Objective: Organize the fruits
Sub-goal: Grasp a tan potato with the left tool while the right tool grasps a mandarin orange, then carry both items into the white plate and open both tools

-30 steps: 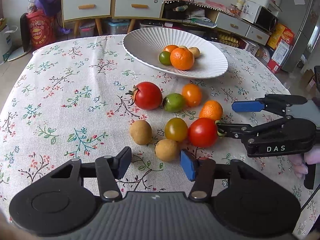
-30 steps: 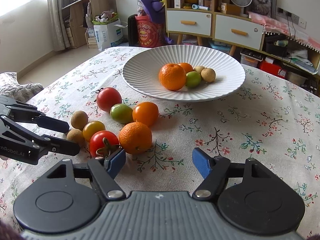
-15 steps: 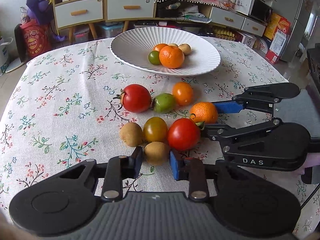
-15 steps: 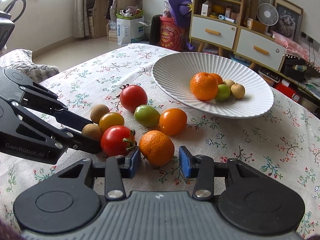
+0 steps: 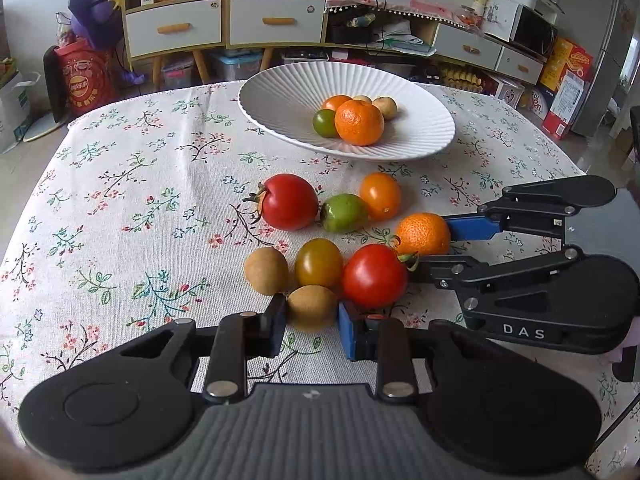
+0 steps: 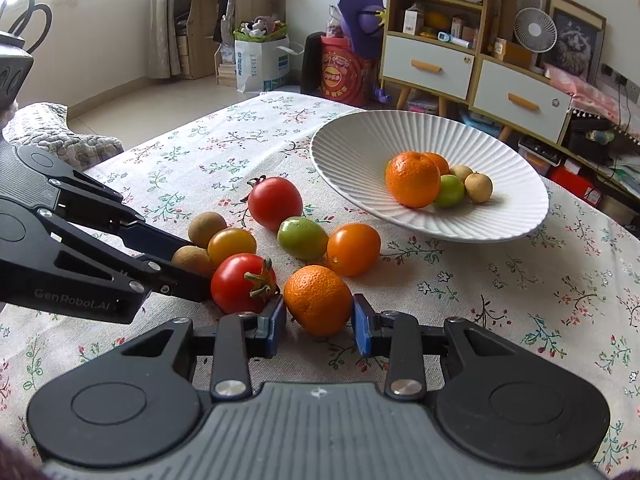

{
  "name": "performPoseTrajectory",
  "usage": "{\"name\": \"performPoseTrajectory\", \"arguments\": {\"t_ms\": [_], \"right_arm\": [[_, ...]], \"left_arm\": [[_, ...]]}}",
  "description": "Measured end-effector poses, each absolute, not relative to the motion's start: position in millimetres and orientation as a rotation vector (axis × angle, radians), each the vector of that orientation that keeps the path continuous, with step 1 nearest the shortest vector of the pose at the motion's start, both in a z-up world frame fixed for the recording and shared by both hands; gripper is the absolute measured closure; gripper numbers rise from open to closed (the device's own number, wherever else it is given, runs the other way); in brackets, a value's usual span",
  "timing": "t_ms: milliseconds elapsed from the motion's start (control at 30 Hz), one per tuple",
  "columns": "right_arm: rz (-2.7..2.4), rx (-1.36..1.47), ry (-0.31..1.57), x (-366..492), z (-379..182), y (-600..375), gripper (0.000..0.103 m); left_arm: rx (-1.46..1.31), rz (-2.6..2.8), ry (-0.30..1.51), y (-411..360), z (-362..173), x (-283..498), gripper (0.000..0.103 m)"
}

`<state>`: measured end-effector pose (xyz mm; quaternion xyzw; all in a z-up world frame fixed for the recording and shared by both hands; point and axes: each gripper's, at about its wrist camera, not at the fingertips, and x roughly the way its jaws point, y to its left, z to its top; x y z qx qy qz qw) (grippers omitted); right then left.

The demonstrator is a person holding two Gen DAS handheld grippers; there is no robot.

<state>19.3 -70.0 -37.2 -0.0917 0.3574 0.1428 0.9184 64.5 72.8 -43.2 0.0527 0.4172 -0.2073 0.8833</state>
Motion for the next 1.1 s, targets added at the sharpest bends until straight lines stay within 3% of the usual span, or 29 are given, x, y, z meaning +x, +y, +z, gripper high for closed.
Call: {"name": "performPoseTrajectory", "arguments": {"t_ms": [1100], "right_arm": [[0.177, -0.04, 0.62, 40, 7, -116, 0.071]], "left_arm": [[-0.063, -0.387, 0.701, 91, 7, 80, 0.08]]}}
